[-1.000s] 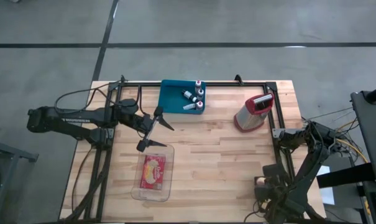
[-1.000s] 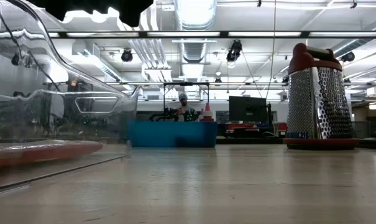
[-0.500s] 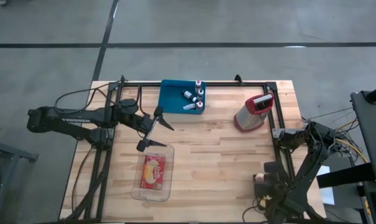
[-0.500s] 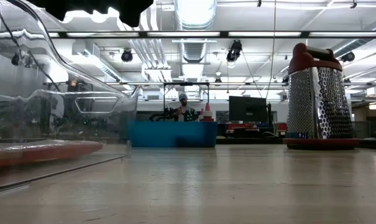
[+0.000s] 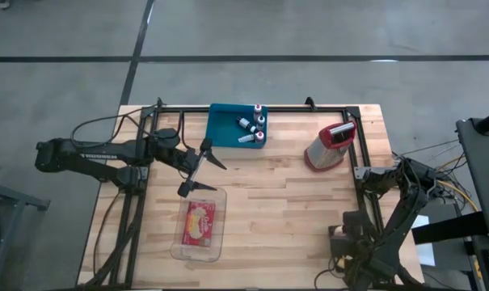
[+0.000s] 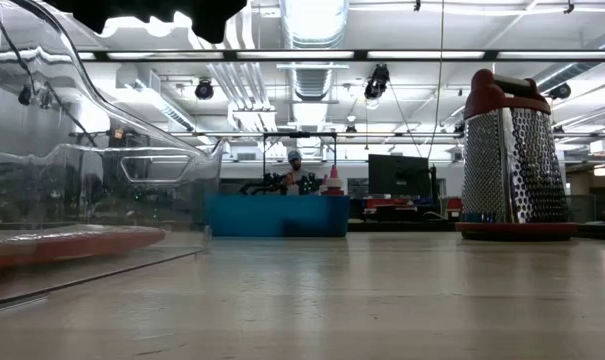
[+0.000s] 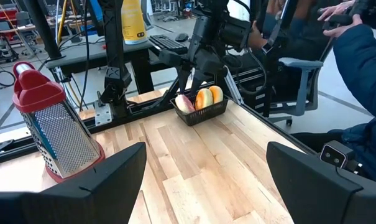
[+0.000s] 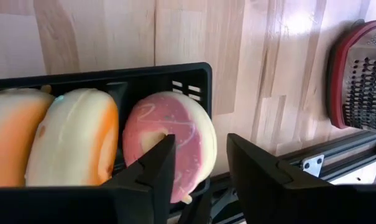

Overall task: Pick & Place Food Item
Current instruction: Return to home position

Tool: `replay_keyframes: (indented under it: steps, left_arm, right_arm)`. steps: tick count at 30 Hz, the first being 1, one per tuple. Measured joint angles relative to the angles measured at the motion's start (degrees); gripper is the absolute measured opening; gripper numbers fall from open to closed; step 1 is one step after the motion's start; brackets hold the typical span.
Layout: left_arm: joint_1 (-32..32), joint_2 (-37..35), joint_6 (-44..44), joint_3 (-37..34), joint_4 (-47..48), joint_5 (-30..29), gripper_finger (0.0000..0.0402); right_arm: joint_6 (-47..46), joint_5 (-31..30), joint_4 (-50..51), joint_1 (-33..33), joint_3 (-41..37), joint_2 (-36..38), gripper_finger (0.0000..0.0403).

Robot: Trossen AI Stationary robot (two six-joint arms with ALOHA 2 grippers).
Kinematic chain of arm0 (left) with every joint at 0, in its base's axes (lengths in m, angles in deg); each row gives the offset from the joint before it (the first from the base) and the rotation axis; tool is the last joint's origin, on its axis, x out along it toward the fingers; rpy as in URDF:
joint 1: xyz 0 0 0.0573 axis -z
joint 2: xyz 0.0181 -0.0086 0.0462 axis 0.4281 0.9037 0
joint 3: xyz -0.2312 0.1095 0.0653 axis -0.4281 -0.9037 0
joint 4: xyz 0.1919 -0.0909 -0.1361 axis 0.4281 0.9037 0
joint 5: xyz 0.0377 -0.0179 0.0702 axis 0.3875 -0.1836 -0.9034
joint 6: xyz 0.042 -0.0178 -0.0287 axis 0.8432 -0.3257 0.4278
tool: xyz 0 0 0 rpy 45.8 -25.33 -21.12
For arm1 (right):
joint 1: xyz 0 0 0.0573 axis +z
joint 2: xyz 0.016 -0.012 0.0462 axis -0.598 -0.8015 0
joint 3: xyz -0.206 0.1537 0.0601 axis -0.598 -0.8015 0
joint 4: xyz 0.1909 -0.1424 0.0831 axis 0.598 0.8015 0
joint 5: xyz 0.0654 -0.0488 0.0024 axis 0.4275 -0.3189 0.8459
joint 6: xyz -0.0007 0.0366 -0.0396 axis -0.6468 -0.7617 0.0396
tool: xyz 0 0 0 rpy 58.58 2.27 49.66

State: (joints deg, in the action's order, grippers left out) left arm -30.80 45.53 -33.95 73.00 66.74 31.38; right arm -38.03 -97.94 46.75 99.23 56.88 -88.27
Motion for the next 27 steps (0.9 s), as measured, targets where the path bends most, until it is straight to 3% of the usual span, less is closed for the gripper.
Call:
replay_keyframes:
  steps: [10,19,23,27]
  left_arm:
    - [-0.01,0.01,0.0,0.0,0.0,0.01,0.0339]
    - [0.01,0.01,0.0,0.0,0.0,0.01,0.0339]
    - [-0.01,0.0,0.0,0.0,0.0,0.0,0.0339]
    - [0.01,0.0,0.0,0.0,-0.01,0.0,0.0339]
  right_arm:
    - [0.1,-0.27,0.74,0.0,0.03,0.46,0.0146]
    - [-1.11,-9.84,3.15,-3.31,4.93,0.92,0.0138]
    - [-0.93,-17.3,2.91,-6.27,7.66,1.3,0.013]
    - [3.97,-22.49,2.79,-10.42,9.57,1.88,0.0125]
